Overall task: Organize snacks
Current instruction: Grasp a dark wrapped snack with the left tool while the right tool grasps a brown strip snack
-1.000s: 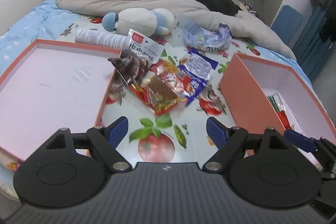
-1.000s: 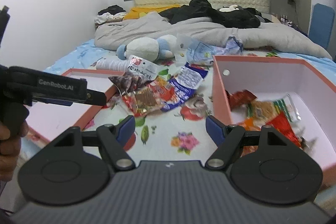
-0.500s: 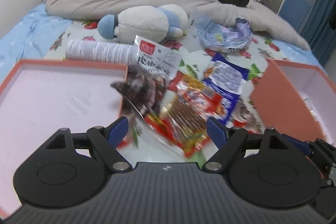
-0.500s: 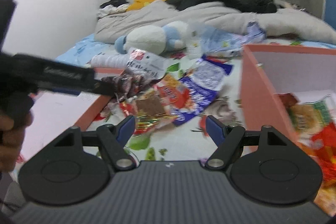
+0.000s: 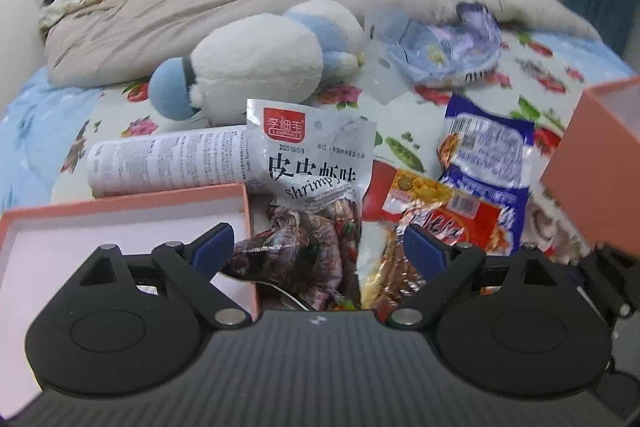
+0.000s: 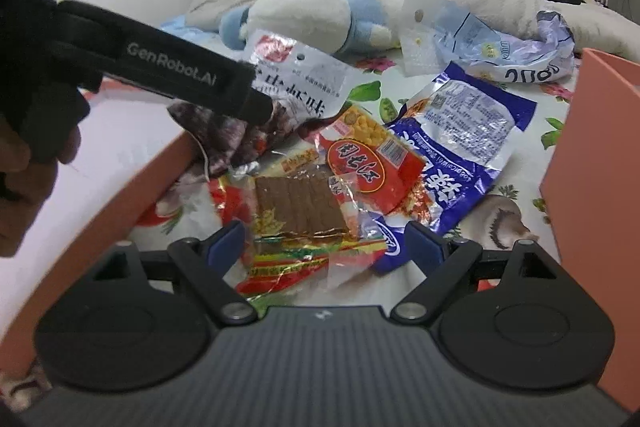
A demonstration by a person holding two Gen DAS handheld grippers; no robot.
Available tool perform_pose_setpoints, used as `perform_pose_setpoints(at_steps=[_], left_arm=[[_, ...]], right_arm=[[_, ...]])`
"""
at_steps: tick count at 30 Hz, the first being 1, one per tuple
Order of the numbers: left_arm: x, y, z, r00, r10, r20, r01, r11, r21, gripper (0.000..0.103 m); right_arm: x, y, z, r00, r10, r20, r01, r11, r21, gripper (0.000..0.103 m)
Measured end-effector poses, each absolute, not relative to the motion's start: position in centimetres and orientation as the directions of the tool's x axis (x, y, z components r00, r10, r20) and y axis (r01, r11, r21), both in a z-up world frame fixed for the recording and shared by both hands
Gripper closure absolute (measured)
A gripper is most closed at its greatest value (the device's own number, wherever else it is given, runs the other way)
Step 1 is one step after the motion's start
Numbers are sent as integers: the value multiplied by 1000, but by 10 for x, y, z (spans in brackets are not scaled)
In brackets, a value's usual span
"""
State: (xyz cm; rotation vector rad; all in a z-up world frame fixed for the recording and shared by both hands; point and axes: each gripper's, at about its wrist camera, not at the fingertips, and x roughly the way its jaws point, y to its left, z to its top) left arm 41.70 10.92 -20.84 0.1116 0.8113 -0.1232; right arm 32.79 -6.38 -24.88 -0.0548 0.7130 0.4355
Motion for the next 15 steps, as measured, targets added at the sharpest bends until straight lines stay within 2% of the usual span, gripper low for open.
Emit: perform_pose_setpoints(at_steps=[3,6,8,9,11,12,15], left_arm=[[422,106,-220,680,-34,-733,171,979,113,9],[428,109,-230,664,-25,-747,167,979,115,11],[429,110,-234,661,-26,-750,173,978,119,17],[429,109,-235,661,-13,-750,176,975,138,23],[427,108,-236,660,-5,-752,183,971,154,27],[427,108,-236,658,-3,-753,184,970,157,31],[422,105,-235,666,18,-746,183,965,187,36]], right_arm=[[332,-55,-254,666,362,-652,-422,904,70,15],[335,-46,-257,654,355,-668,-451,892,33,15],[337,-45,-257,651,363,-666,-456,889,37,16],[337,-44,-257,651,361,-668,-457,889,36,16],[336,-43,-257,641,373,-671,-466,884,46,20],[335,-42,-256,636,378,-673,-471,881,50,27],[331,-39,-252,634,381,-673,-492,870,29,36]])
